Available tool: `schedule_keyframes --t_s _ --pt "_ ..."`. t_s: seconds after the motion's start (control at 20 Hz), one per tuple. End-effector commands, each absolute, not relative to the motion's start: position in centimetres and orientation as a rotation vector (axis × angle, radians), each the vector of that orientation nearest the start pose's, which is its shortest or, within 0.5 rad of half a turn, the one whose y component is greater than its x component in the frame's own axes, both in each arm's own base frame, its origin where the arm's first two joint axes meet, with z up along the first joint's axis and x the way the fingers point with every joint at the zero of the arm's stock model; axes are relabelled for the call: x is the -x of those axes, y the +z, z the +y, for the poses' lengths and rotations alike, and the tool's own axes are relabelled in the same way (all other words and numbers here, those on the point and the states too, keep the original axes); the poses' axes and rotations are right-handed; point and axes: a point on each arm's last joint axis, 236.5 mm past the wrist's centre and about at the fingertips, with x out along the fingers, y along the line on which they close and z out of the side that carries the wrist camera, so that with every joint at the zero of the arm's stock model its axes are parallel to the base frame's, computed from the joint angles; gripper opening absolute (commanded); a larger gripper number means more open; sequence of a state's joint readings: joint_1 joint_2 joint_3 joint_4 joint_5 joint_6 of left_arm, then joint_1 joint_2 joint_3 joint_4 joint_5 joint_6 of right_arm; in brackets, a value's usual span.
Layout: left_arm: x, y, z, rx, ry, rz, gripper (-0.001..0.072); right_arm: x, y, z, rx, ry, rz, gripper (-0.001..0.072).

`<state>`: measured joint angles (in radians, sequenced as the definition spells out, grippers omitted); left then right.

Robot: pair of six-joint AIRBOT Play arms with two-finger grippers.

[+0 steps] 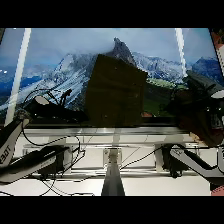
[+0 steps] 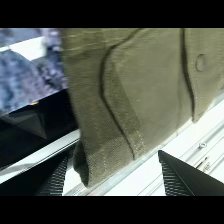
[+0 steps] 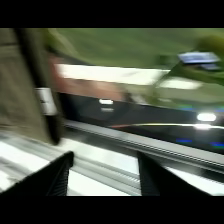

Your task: Fold the clothes and pants, and hang the long-sleeved shirts on hangers.

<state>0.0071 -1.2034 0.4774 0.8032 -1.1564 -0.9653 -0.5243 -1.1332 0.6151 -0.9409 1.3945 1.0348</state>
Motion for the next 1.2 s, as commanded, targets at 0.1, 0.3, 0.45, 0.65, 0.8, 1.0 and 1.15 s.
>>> schedule_keyframes --t_s 0.1,0.3,0.45,0.65,0.8,1.0,1.15 --pt "-19.4 -11.4 -13.5 0.350 -0.644 1.577 0.0647 -20.6 -8.5 10.3 -0.887 0.437 1.492 0.0497" --pt "-20.0 -11.6 -13.3 0.343 -0.626 1.556 0.0646 -19.2 -11.2 13.7 -0.871 0.363 1.552 0.0529" --pt "-20.2 -11.7 -13.2 0.341 -0.619 1.549 0.0646 -19.2 -10.7 16.0 -0.892 0.401 1.555 0.0528" --pt "-20.2 -11.8 -13.2 0.348 -0.610 1.554 0.0646 -19.2 -11.6 17.1 -0.857 0.394 1.564 0.0526" --pt "-20.2 -11.8 -13.2 0.358 -0.599 1.558 0.0646 -20.3 -12.1 16.9 -0.845 0.365 1.520 0.0418" --pt "-20.8 -11.4 -12.6 0.411 -0.532 1.582 0.0645 -21.2 -11.5 17.0 -0.837 0.383 1.497 0.0046" --pt "-20.6 -11.3 -11.4 0.401 -0.505 1.609 0.0644 -21.2 -11.5 17.0 -0.836 0.383 1.496 0.0046"
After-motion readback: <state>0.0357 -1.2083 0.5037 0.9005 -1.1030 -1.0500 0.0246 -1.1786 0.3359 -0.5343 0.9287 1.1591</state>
